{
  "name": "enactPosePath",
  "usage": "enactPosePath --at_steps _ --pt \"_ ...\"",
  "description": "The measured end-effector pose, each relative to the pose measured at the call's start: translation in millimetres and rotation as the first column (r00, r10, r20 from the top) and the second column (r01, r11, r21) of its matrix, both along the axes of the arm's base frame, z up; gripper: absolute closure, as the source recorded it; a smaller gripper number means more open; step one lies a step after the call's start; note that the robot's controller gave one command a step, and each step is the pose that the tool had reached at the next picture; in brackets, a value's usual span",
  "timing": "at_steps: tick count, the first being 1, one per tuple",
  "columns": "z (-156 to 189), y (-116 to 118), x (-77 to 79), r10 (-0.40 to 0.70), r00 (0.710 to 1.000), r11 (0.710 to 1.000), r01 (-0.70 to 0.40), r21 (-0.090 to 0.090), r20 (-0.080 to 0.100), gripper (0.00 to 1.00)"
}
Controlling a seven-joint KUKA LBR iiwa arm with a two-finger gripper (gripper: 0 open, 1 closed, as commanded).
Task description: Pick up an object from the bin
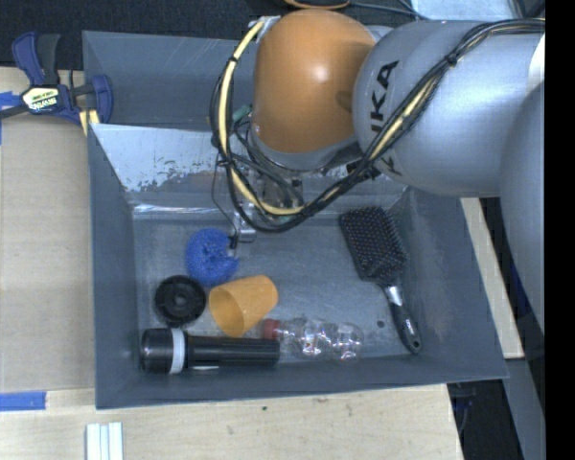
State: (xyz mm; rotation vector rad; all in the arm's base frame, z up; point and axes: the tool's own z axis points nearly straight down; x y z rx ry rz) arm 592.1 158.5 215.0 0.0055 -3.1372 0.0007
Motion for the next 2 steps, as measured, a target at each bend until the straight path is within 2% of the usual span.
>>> enactPosePath --at_steps 1,2 --pt "5 -1 1.3 -0.004 1.0 1.0 0.004 0.002 0.008 0.0" --pt "-139 -18 1.3 -0.163 0.987 0.987 0.163 0.002 0.006 0.0"
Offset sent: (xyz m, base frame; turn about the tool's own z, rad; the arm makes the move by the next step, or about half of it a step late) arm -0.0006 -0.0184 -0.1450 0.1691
